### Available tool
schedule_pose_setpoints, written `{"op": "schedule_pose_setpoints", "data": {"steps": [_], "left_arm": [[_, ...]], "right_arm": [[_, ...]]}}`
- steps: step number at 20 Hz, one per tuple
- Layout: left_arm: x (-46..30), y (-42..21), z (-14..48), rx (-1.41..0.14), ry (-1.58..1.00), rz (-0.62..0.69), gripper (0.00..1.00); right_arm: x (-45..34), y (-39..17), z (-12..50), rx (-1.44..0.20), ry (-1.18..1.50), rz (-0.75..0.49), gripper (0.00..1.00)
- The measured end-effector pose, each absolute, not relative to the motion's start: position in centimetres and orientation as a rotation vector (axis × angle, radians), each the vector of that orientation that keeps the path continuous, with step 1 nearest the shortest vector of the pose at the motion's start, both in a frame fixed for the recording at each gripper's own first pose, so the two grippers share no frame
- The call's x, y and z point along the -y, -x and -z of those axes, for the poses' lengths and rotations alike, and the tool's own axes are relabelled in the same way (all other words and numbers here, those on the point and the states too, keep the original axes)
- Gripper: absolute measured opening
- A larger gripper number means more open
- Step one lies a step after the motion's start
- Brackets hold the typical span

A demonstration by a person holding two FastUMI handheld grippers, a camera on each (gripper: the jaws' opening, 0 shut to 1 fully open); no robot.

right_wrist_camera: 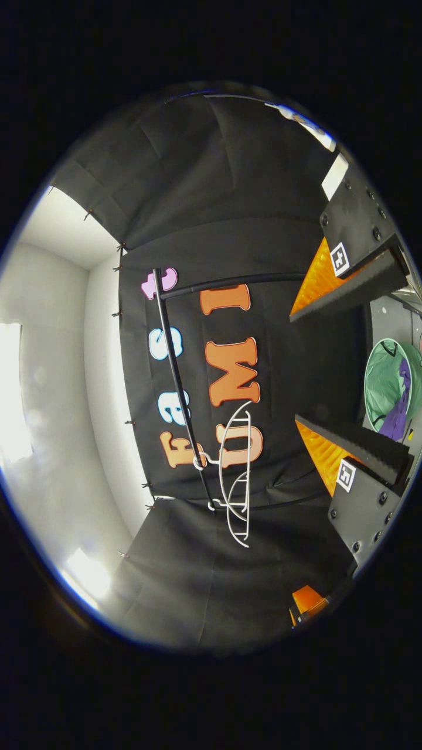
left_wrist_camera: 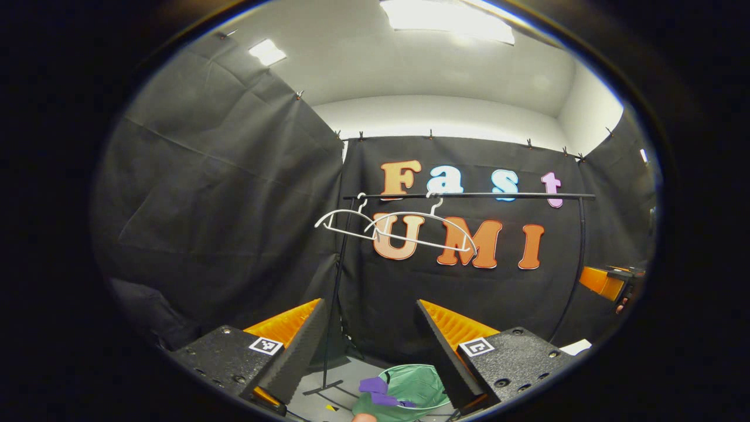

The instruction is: Grasp the clothes on the hanger with both hands and then place them into the laundry hamper below.

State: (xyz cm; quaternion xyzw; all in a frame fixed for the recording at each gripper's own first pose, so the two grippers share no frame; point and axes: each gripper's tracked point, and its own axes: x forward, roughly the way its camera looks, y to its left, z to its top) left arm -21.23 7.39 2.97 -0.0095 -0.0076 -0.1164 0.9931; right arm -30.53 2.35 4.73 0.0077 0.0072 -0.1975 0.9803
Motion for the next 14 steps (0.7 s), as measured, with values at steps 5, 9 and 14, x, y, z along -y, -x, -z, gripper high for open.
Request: {"op": "schedule_pose_setpoints", "data": {"steps": [5,9,14], "left_arm": [[-8.9,21.4,-2.9,-0.003,0.049,0.222,0.92],[-8.6,20.8,-2.6,-0.007,0.044,0.221,0.95],[-8.5,20.9,-2.8,-0.001,0.045,0.217,0.95]], "right_arm": [[-3.2,30.1,-5.6,-0.016,-0.008,0.384,0.98],[-3.6,29.6,-6.0,-0.001,0.000,0.377,1.00],[-4.0,28.7,-6.1,0.016,0.005,0.352,1.00]]}}
